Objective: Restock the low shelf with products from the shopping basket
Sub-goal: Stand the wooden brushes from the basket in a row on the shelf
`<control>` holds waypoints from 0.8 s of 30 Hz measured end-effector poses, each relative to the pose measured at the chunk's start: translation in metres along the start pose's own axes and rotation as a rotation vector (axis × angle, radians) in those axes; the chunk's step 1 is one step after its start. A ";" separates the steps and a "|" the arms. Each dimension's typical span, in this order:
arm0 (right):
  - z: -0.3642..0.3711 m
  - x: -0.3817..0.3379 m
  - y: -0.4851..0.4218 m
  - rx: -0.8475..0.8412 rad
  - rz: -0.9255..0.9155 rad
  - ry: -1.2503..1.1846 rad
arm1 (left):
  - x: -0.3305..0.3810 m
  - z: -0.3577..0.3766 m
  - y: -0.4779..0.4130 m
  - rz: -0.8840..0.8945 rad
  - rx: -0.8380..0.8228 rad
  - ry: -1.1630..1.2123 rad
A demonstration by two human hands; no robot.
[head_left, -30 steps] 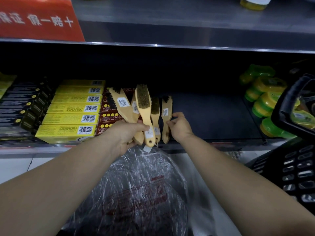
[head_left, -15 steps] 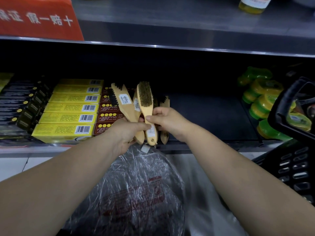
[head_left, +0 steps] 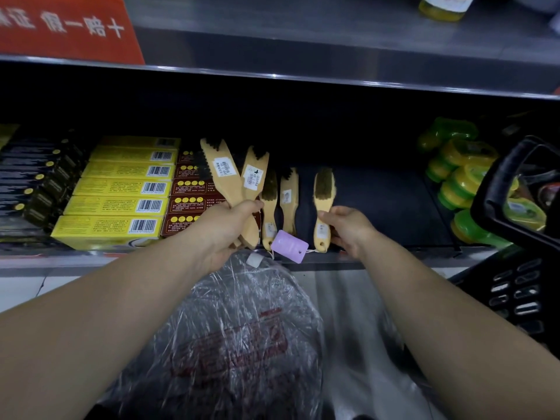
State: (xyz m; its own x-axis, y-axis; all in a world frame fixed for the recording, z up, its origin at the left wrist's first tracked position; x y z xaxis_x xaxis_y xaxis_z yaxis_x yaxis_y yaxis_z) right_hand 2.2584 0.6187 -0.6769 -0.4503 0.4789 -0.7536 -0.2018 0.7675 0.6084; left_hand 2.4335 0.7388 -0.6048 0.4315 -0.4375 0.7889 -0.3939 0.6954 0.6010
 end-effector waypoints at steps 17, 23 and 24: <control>0.004 0.005 0.007 -0.278 0.071 0.113 | -0.005 0.008 0.006 -0.053 -0.042 -0.009; 0.007 0.006 -0.002 -0.152 0.009 0.204 | -0.004 0.008 0.004 -0.032 -0.036 0.006; 0.008 0.004 -0.004 -0.101 -0.016 0.222 | -0.004 0.007 0.004 -0.032 -0.031 0.009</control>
State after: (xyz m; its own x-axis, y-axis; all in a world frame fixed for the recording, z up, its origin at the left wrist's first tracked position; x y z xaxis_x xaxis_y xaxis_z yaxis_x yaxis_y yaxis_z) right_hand 2.2650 0.6208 -0.6843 -0.6240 0.3536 -0.6968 -0.2912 0.7223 0.6273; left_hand 2.4249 0.7394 -0.6050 0.4510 -0.4543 0.7683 -0.3543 0.6989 0.6213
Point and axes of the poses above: each hand's wrist, its own y-axis away from the middle knuckle, its own z-axis out of the palm, x = y × z, the point moved 4 cm from there along -y, towards the middle knuckle, and after that the axes turned 10 degrees about y, right-handed, at the moved point
